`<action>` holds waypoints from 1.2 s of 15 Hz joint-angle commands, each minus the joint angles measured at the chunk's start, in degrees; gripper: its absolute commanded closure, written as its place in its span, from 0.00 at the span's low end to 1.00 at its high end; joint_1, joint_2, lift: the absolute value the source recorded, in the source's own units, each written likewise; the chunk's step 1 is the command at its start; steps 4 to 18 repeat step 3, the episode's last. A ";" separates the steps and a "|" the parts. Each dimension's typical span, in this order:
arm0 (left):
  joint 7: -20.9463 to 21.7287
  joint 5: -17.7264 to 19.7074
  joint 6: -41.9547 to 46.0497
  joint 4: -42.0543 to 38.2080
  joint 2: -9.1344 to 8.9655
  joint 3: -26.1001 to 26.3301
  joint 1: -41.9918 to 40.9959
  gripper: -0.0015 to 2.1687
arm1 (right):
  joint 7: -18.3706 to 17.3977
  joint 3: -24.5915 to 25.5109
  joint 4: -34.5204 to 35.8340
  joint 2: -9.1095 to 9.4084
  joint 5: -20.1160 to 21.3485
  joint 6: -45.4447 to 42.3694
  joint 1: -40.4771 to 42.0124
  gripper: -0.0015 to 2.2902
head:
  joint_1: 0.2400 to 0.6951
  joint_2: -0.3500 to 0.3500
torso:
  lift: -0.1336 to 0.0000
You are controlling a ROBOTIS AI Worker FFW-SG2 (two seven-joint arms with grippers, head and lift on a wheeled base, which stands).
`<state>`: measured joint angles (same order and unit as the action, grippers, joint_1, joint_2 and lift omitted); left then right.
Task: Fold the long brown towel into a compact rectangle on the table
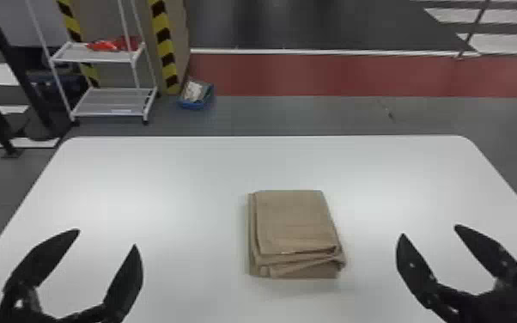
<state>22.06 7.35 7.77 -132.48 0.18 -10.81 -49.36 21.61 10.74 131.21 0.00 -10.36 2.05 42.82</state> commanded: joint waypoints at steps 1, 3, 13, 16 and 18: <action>0.00 0.12 0.00 0.03 -0.32 0.00 -0.12 0.06 | 0.01 -0.02 -0.16 0.05 -0.01 -0.68 0.25 0.03 | 1.00 0.49 | 0.07; 0.00 0.12 -0.35 0.03 -0.32 0.00 -0.12 0.06 | 0.01 0.07 -0.16 0.05 -0.01 -1.04 0.43 0.03 | 1.00 0.49 | 0.07; 0.00 0.12 -0.35 0.03 -0.32 0.00 -0.12 0.06 | 0.01 0.07 -0.16 0.05 -0.01 -1.04 0.43 0.03 | 1.00 0.49 | 0.07; 0.00 0.12 -0.35 0.03 -0.32 0.00 -0.12 0.06 | 0.01 0.07 -0.16 0.05 -0.01 -1.04 0.43 0.03 | 1.00 0.49 | 0.07; 0.00 0.12 -0.35 0.03 -0.32 0.00 -0.12 0.06 | 0.01 0.07 -0.16 0.05 -0.01 -1.04 0.43 0.03 | 1.00 0.49 | 0.07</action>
